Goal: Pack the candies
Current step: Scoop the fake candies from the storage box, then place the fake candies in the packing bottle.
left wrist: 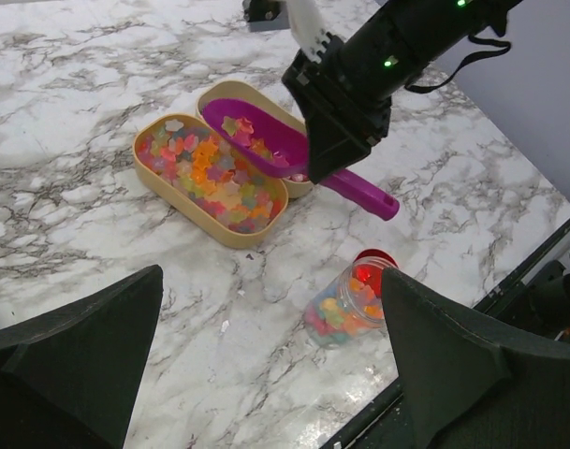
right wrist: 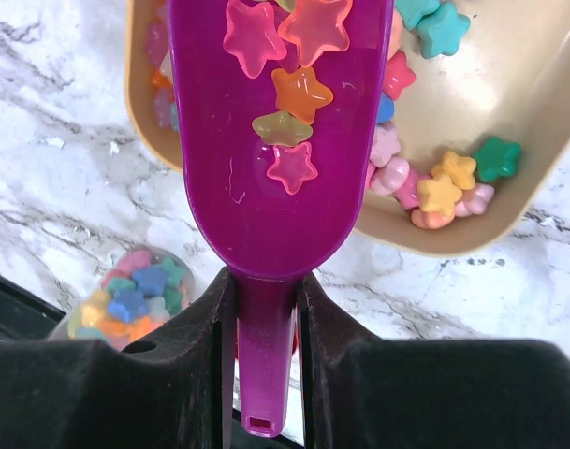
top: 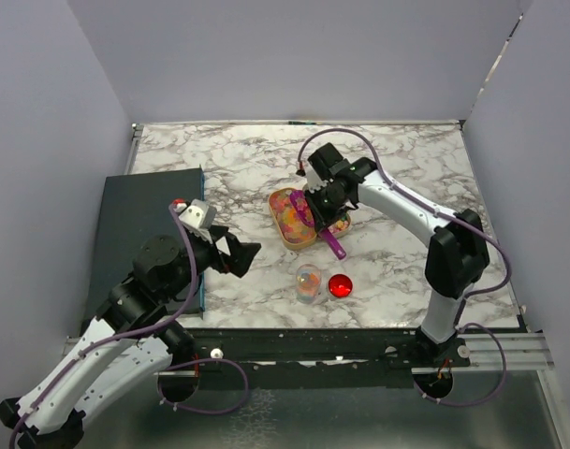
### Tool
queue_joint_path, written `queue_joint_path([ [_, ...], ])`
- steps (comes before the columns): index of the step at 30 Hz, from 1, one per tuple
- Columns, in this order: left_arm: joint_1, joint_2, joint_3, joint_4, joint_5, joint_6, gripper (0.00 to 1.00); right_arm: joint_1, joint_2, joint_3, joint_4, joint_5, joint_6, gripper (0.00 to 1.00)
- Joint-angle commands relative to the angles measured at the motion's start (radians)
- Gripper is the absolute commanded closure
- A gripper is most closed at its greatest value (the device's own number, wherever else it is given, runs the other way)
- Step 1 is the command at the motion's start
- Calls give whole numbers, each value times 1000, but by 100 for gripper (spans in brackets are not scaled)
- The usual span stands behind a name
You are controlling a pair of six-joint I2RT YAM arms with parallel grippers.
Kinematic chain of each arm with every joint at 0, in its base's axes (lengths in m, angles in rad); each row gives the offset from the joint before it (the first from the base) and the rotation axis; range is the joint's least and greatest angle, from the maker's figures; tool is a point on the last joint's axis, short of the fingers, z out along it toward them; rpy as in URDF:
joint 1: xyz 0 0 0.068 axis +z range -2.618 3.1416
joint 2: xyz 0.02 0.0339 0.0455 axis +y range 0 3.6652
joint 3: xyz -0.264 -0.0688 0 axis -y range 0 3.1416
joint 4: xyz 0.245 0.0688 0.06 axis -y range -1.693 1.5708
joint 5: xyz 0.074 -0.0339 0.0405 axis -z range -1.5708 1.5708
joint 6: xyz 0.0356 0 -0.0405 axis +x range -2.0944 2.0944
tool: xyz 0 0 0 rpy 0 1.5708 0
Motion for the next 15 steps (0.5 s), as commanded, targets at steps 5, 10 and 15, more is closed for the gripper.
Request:
queue_joint_path([
  [5,-3,125,48,25,-26,-30,1,21,-219,-135,35,19,-163,99],
  [10,-2,247,120,56,-16,-66,1,63,-361,-235,35,-8,-275,99],
  [15,-3,359,158,111,25,-89,1,112,-449,-284,7,-16,-323,100],
])
